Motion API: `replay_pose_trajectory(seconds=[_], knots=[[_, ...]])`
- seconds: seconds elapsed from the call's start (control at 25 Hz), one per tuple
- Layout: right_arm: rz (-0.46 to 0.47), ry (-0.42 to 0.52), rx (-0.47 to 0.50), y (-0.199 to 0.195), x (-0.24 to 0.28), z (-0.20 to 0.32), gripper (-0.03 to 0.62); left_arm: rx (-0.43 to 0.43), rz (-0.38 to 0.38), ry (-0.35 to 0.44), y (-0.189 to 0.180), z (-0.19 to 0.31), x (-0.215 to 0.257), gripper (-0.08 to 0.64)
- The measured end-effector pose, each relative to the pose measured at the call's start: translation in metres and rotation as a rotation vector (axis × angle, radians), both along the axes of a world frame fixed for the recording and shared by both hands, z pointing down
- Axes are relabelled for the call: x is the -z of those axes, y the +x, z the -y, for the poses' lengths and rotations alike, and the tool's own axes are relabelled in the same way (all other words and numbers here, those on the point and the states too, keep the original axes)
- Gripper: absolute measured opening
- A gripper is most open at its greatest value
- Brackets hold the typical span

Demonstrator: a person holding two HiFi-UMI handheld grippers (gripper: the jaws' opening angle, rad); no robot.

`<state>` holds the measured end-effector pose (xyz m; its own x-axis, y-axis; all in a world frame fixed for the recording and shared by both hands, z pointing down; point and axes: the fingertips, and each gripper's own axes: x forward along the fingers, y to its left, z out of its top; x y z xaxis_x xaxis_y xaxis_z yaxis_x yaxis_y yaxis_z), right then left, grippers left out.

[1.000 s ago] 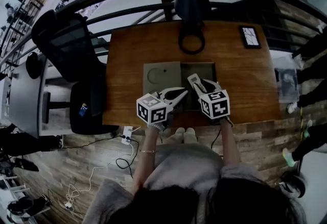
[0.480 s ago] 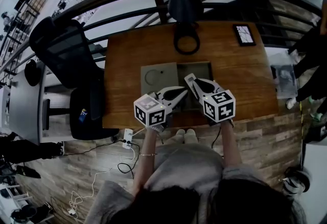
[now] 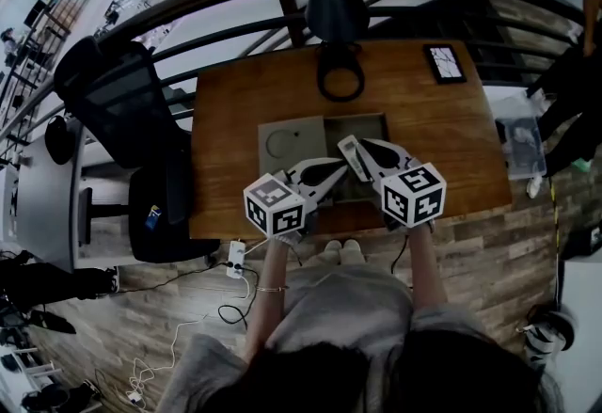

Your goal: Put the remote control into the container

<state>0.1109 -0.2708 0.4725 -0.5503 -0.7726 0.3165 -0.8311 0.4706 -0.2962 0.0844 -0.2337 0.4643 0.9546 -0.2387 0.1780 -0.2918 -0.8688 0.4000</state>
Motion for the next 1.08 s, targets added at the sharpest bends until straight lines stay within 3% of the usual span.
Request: replay_pose_trajectory(seconds=[0.36, 1.08], knots=[[-0.009, 0.077, 0.028, -0.005, 0.024, -0.002, 0.029, 0.001, -0.004, 0.046, -0.006, 0.0, 0.013, 0.003], [-0.014, 0.105, 0.014, 0.001, 0.028, -0.022, 0.028, -0.065, -0.009, 0.057, 0.007, -0.013, 0.019, 0.003]])
